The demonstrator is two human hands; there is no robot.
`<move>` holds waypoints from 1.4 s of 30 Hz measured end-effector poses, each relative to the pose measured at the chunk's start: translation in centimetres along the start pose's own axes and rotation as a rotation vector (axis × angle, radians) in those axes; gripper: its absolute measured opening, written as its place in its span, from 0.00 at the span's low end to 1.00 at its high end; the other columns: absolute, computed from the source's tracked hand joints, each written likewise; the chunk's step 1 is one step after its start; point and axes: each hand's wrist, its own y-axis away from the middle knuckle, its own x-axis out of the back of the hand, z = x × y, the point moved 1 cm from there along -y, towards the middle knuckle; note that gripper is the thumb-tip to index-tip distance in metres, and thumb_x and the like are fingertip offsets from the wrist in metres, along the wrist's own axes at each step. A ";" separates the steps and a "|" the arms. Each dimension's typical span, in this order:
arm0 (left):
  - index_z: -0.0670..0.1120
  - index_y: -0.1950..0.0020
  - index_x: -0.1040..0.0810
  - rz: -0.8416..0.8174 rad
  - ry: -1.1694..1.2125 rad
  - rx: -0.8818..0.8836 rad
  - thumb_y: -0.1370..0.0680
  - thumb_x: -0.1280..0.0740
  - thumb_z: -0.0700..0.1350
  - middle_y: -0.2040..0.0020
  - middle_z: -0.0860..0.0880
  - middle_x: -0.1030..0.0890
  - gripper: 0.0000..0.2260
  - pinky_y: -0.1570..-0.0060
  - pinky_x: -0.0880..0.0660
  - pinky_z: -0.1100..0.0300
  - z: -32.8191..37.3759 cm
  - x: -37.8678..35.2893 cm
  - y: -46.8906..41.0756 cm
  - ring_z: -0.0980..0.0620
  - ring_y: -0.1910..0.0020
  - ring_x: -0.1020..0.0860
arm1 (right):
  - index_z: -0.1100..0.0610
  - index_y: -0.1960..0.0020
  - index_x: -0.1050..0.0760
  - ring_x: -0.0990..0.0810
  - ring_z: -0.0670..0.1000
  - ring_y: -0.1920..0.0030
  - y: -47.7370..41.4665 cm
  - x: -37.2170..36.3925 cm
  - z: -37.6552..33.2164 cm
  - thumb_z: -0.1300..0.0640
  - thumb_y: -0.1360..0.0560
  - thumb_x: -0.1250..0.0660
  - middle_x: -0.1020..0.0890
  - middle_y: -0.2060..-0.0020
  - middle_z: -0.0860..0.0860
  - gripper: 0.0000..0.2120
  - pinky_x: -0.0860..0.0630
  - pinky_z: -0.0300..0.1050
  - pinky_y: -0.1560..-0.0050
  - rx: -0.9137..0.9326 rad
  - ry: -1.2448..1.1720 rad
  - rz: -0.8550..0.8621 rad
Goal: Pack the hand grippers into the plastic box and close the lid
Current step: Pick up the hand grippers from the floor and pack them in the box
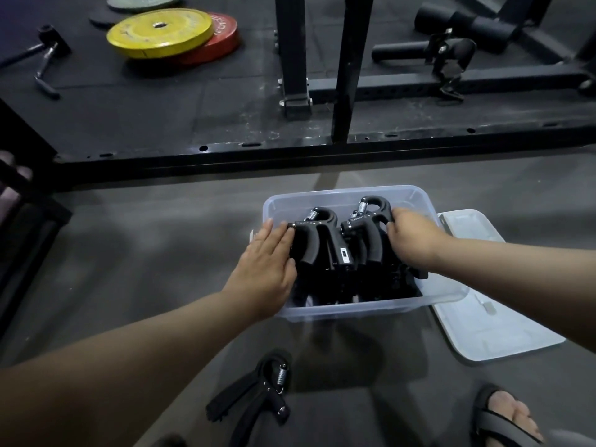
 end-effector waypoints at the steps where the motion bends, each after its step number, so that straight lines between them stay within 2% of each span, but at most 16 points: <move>1: 0.45 0.21 0.45 0.006 -0.003 -0.004 0.25 0.60 0.59 0.20 0.50 0.49 0.35 0.31 0.69 0.65 -0.1 -0.1 0.0 0.51 0.22 0.58 | 0.59 0.48 0.30 0.23 0.60 0.50 -0.1 -0.1 -0.2 0.56 0.19 0.48 0.21 0.48 0.60 0.10 0.30 0.51 0.48 0.014 0.024 -0.007; 3: 0.44 0.21 0.45 0.022 -0.010 -0.016 0.25 0.59 0.58 0.20 0.49 0.48 0.35 0.31 0.70 0.65 -0.2 -0.3 0.1 0.51 0.22 0.58 | 0.60 0.44 0.30 0.23 0.60 0.49 -0.3 -0.3 -0.4 0.55 0.18 0.49 0.21 0.49 0.59 0.12 0.31 0.52 0.42 0.023 0.057 -0.043; 6: 0.45 0.21 0.46 0.022 -0.005 -0.003 0.25 0.60 0.58 0.20 0.50 0.49 0.35 0.31 0.70 0.66 -0.2 -0.2 0.1 0.52 0.22 0.59 | 0.59 0.44 0.30 0.24 0.57 0.60 -0.3 -0.7 -0.3 0.55 0.18 0.50 0.22 0.62 0.56 0.13 0.33 0.54 0.38 0.014 0.093 -0.069; 8: 0.45 0.21 0.47 0.019 0.003 -0.005 0.26 0.60 0.58 0.20 0.51 0.50 0.35 0.31 0.70 0.66 -0.1 -0.3 0.1 0.52 0.22 0.59 | 0.57 0.46 0.30 0.22 0.55 0.65 -0.3 -0.9 0.0 0.55 0.19 0.50 0.22 0.66 0.55 0.11 0.33 0.59 0.37 0.015 0.096 -0.061; 10: 0.44 0.21 0.46 0.021 0.008 -0.008 0.25 0.59 0.58 0.20 0.50 0.49 0.35 0.28 0.66 0.62 -0.1 -0.4 0.1 0.51 0.22 0.58 | 0.56 0.45 0.31 0.20 0.56 0.64 -0.4 -0.9 0.0 0.54 0.19 0.50 0.24 0.69 0.54 0.11 0.33 0.62 0.37 0.015 0.107 -0.067; 12: 0.43 0.21 0.44 0.029 -0.002 -0.018 0.24 0.57 0.57 0.20 0.48 0.47 0.34 0.25 0.60 0.57 -0.3 -0.6 0.0 0.49 0.21 0.56 | 0.57 0.43 0.31 0.21 0.55 0.64 -0.3 -0.9 0.0 0.54 0.19 0.51 0.24 0.68 0.53 0.12 0.33 0.61 0.36 0.011 0.097 -0.077; 14: 0.42 0.22 0.43 0.036 -0.007 -0.026 0.24 0.56 0.56 0.21 0.47 0.45 0.33 0.24 0.57 0.54 -0.6 -0.9 0.0 0.48 0.21 0.54 | 0.58 0.39 0.32 0.21 0.55 0.58 -0.1 -1.1 -0.2 0.54 0.18 0.51 0.21 0.60 0.56 0.14 0.37 0.55 0.35 0.012 0.091 -0.079; 15: 0.42 0.22 0.42 0.037 -0.006 -0.027 0.24 0.55 0.56 0.21 0.46 0.45 0.33 0.24 0.56 0.53 -0.6 -0.9 0.0 0.48 0.21 0.54 | 0.59 0.36 0.32 0.22 0.57 0.48 -0.1 -1.2 -0.3 0.52 0.18 0.51 0.20 0.50 0.59 0.16 0.40 0.52 0.34 0.014 0.098 -0.066; 17: 0.42 0.22 0.43 0.037 0.004 -0.023 0.24 0.55 0.56 0.21 0.47 0.45 0.33 0.23 0.55 0.53 -0.6 -0.9 0.0 0.48 0.21 0.54 | 0.58 0.31 0.35 0.31 0.57 0.32 0.1 -1.6 -0.7 0.50 0.18 0.51 0.28 0.34 0.59 0.20 0.45 0.50 0.31 0.034 0.092 -0.004; 19: 0.43 0.22 0.43 0.048 0.029 -0.022 0.24 0.55 0.56 0.21 0.47 0.45 0.33 0.23 0.55 0.54 -0.6 -1.0 0.1 0.49 0.21 0.55 | 0.58 0.27 0.37 0.38 0.56 0.28 0.4 -1.9 -1.5 0.48 0.18 0.50 0.34 0.28 0.56 0.23 0.46 0.50 0.29 0.116 0.047 0.075; 22: 0.43 0.22 0.42 0.077 0.119 0.012 0.24 0.52 0.53 0.21 0.48 0.45 0.31 0.24 0.57 0.58 -0.5 -0.9 0.3 0.52 0.21 0.54 | 0.59 0.25 0.39 0.42 0.55 0.26 1.3 -2.2 -3.3 0.49 0.18 0.46 0.38 0.26 0.55 0.24 0.48 0.46 0.26 0.306 0.062 0.118; 24: 0.44 0.22 0.43 0.095 0.192 0.060 0.23 0.49 0.50 0.21 0.50 0.46 0.29 0.24 0.56 0.58 -0.4 -0.8 0.6 0.54 0.22 0.54 | 0.58 0.24 0.42 0.45 0.54 0.24 1.9 -3.0 -4.5 0.49 0.18 0.46 0.41 0.24 0.55 0.26 0.51 0.44 0.26 0.388 0.125 0.067; 29: 0.46 0.21 0.45 0.093 0.242 0.047 0.24 0.51 0.51 0.20 0.52 0.48 0.30 0.24 0.57 0.60 -0.9 -1.0 1.4 0.55 0.22 0.55 | 0.52 0.21 0.51 0.57 0.54 0.22 3.0 -5.2 -6.6 0.44 0.18 0.53 0.52 0.21 0.53 0.28 0.60 0.48 0.25 0.377 0.249 -0.087; 35: 0.45 0.21 0.46 0.102 0.260 0.042 0.23 0.52 0.51 0.20 0.50 0.50 0.30 0.24 0.58 0.60 -1.7 -1.0 2.1 0.54 0.22 0.54 | 0.52 0.21 0.49 0.55 0.52 0.22 3.0 -5.2 -8.4 0.45 0.19 0.50 0.49 0.22 0.52 0.28 0.58 0.47 0.24 0.497 0.223 -0.025; 38: 0.46 0.20 0.50 0.076 0.271 0.060 0.22 0.55 0.54 0.20 0.51 0.53 0.30 0.23 0.55 0.55 -2.3 -1.2 2.4 0.56 0.22 0.56 | 0.53 0.22 0.48 0.55 0.52 0.22 2.8 -5.9 -9.3 0.44 0.19 0.50 0.48 0.22 0.52 0.29 0.58 0.47 0.24 0.537 0.232 -0.027; 42: 0.49 0.20 0.55 0.025 0.234 0.117 0.22 0.60 0.59 0.20 0.53 0.56 0.31 0.23 0.56 0.56 -3.6 -1.1 2.6 0.58 0.23 0.60 | 0.56 0.22 0.49 0.53 0.53 0.22 2.2 -6.5 -10.7 0.45 0.19 0.49 0.48 0.22 0.54 0.29 0.58 0.47 0.23 0.627 0.249 0.000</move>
